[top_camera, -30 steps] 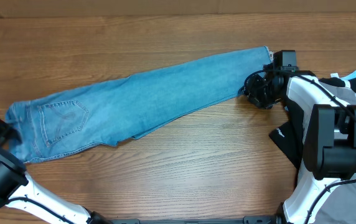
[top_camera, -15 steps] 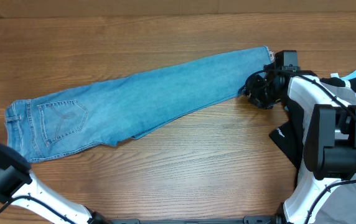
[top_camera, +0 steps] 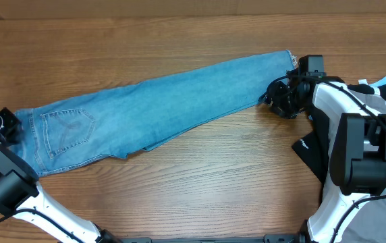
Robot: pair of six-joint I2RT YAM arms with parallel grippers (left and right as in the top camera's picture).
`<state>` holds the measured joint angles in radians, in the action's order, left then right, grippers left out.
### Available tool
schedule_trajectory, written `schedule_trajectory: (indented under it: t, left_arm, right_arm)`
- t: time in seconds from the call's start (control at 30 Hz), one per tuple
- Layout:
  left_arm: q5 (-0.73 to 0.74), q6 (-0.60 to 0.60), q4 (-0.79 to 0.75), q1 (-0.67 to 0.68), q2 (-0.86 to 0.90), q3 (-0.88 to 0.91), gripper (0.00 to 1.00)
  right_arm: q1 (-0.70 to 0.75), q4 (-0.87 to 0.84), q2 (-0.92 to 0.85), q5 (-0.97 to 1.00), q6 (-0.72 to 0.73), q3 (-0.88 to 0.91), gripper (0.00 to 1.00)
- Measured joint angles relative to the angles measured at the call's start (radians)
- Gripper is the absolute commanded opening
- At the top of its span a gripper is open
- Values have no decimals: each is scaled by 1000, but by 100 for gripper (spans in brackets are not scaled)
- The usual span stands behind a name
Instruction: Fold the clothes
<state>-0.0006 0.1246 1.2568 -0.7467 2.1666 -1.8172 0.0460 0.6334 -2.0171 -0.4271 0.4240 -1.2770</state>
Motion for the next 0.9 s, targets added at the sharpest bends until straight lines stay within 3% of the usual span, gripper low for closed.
schedule_trajectory:
  t: [0.27,0.4,0.47,0.57,0.7,0.9]
  left_arm:
    - [-75,69,73,-82,0,0,4]
    - [-4,64,94,-152,0,0,19]
    - [51,48,109,-171,0,0,38]
    - [125,8,127,-163,-5,-1,55]
    - [143,-9,163,-124,-23,-2,63]
    - [47,25,145,-91,-40,37,63]
  right_arm:
    - [0,0,0,0,0,0,54]
    - [1,24,2,2,-18,-6,56]
    - [6,66,6,16,-42,-18,58]
    - [29,121,19,55,-63,-56,63]
    - [80,146,68,81,-68,-163,63]
    - [134,182,138,77,-70,-243,63]
